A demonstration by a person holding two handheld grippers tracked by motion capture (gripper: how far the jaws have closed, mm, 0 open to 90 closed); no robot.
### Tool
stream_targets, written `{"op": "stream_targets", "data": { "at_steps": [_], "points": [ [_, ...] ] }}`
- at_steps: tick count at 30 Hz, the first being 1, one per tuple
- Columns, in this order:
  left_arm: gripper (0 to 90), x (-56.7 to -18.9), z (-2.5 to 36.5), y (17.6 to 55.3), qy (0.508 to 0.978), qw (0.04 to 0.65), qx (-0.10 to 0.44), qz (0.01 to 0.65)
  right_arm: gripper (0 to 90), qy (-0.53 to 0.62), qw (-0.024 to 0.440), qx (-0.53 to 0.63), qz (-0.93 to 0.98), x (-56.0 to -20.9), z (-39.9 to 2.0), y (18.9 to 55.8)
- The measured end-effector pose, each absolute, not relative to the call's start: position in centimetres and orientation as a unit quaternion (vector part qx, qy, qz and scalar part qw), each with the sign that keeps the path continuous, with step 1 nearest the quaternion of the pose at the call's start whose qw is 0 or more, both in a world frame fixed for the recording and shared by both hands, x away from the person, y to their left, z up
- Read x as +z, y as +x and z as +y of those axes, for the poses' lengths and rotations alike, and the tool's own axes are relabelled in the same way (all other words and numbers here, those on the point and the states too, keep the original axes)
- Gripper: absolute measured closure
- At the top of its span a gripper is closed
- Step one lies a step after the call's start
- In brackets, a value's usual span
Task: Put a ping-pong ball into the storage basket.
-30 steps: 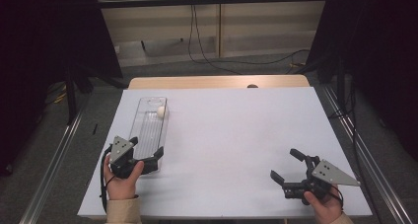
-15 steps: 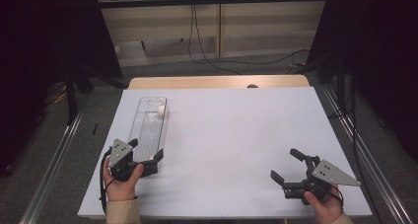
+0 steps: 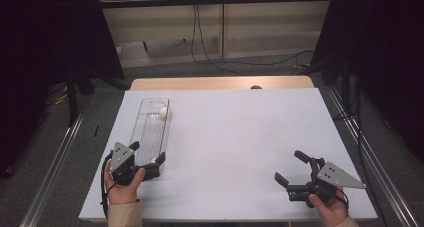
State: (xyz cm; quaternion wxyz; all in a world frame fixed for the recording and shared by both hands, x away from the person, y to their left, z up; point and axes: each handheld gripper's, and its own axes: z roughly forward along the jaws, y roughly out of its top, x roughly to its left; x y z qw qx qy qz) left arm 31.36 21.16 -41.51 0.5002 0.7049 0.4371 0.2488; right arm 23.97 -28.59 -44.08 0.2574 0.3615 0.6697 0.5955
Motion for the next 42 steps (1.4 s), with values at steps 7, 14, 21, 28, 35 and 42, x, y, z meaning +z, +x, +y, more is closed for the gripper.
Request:
{"op": "stream_targets", "data": {
  "at_steps": [7,14,21,28,35,42],
  "points": [
    [3.1,-41.7,21.5,31.0,0.703,0.498,0.25,0.442,1.8,0.36,0.257,0.596,0.67,-44.1,-28.6,24.0],
    [3.1,-41.8,21.6,30.9,0.702,0.499,0.25,0.443,1.9,0.36,0.257,0.596,0.671,-44.1,-28.5,24.0],
    [3.1,-42.0,21.6,30.8,0.7,0.5,0.248,0.445,1.9,0.361,0.257,0.597,0.669,-44.1,-28.6,24.0],
    [3.1,-42.2,21.6,30.5,0.701,0.502,0.246,0.444,1.9,0.361,0.256,0.596,0.671,-44.1,-28.6,24.0],
    [3.1,-42.2,21.8,30.2,0.697,0.503,0.249,0.445,1.8,0.36,0.257,0.595,0.671,-44.1,-28.5,24.0],
    [3.0,-42.3,21.6,30.2,0.699,0.505,0.246,0.443,1.8,0.357,0.262,0.59,0.676,-44.2,-28.4,23.9]
  ]
}}
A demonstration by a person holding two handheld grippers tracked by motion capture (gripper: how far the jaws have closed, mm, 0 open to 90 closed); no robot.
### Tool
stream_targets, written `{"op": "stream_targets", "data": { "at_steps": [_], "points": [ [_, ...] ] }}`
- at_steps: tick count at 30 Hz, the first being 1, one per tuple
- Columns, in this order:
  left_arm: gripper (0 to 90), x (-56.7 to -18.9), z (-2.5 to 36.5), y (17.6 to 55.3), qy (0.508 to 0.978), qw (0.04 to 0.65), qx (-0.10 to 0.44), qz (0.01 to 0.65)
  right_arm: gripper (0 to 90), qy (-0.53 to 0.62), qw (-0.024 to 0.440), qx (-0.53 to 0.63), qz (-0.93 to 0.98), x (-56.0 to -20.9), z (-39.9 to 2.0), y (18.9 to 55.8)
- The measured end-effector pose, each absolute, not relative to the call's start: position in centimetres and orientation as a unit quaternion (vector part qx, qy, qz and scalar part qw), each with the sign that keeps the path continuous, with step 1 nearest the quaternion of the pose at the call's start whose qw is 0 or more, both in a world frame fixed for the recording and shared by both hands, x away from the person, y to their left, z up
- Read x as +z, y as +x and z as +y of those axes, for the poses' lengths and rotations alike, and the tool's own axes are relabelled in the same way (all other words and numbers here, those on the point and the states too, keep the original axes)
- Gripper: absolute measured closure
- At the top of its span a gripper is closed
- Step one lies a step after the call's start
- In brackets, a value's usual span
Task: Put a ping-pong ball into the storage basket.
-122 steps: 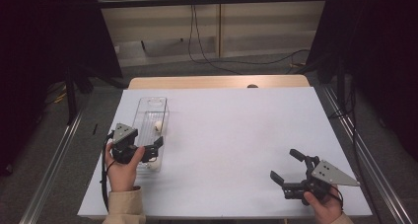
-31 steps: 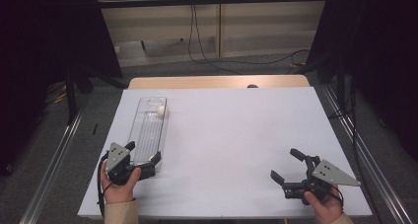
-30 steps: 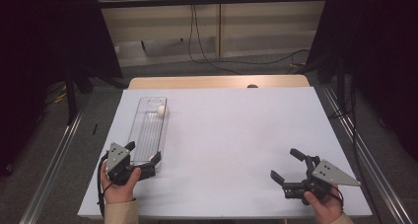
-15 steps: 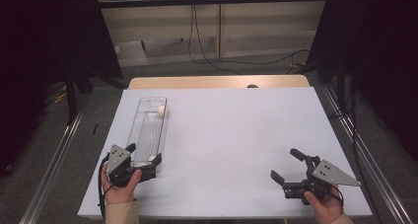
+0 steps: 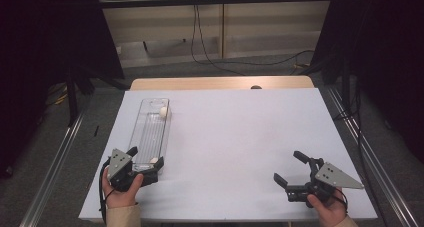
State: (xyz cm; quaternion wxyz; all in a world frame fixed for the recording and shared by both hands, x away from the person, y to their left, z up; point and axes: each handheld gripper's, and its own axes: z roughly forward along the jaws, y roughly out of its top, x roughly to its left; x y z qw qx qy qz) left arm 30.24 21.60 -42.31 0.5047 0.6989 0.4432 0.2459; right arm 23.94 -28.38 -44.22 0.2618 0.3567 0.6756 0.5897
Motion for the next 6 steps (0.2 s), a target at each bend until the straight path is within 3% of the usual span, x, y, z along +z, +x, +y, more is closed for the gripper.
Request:
{"op": "stream_targets", "data": {
  "at_steps": [6],
  "points": [
    [2.9,-42.37,21.48,30.33,0.697,0.507,0.244,0.444,1.7,0.359,0.263,0.589,0.675,-44.29,-28.49,23.97]
  ]
}}
